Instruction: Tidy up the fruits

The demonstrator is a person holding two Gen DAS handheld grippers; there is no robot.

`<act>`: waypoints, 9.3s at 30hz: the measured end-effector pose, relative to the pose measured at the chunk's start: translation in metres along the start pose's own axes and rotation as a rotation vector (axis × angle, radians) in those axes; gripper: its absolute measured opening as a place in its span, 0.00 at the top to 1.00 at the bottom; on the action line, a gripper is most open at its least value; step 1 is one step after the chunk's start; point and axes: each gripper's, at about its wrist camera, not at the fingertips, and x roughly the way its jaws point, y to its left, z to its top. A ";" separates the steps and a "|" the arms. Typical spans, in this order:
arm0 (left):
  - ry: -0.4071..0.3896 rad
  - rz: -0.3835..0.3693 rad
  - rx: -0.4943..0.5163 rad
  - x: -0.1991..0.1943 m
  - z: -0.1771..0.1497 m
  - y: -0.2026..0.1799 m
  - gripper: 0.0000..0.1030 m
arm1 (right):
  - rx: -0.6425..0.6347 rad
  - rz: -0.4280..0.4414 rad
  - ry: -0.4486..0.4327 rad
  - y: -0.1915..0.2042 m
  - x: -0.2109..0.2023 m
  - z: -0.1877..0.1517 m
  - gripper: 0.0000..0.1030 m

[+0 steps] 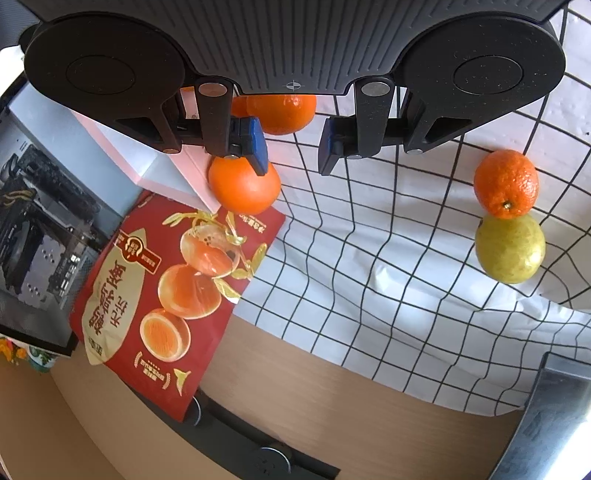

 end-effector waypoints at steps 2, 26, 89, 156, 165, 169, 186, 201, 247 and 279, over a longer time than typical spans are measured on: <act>0.003 -0.006 0.019 0.001 -0.001 -0.003 0.67 | -0.027 -0.025 -0.003 0.005 -0.001 -0.003 0.49; 0.027 -0.169 0.288 0.001 -0.024 -0.053 0.67 | 0.135 -0.265 -0.040 -0.089 -0.098 -0.082 0.56; 0.079 -0.116 0.195 -0.018 -0.024 -0.057 0.58 | 0.371 -0.195 -0.006 -0.128 -0.085 -0.092 0.11; 0.063 0.045 0.524 -0.023 -0.051 -0.095 0.77 | 0.176 -0.193 -0.027 -0.108 -0.102 -0.102 0.05; 0.100 0.059 0.335 0.004 -0.005 -0.058 0.77 | 0.230 -0.161 -0.022 -0.119 -0.102 -0.103 0.05; 0.137 0.045 0.347 0.014 -0.012 -0.056 0.76 | 0.270 -0.138 -0.014 -0.126 -0.100 -0.104 0.05; 0.162 0.062 0.680 0.024 -0.041 -0.085 0.56 | 0.266 -0.145 -0.009 -0.124 -0.098 -0.104 0.05; 0.198 0.091 0.547 0.054 -0.018 -0.055 0.55 | 0.261 -0.135 0.001 -0.124 -0.096 -0.104 0.05; 0.273 -0.075 0.427 -0.039 -0.091 -0.116 0.57 | 0.218 -0.161 0.028 -0.106 -0.077 -0.081 0.48; 0.333 -0.342 0.262 0.099 -0.006 -0.209 0.56 | 0.171 -0.239 -0.083 -0.118 -0.153 -0.089 0.56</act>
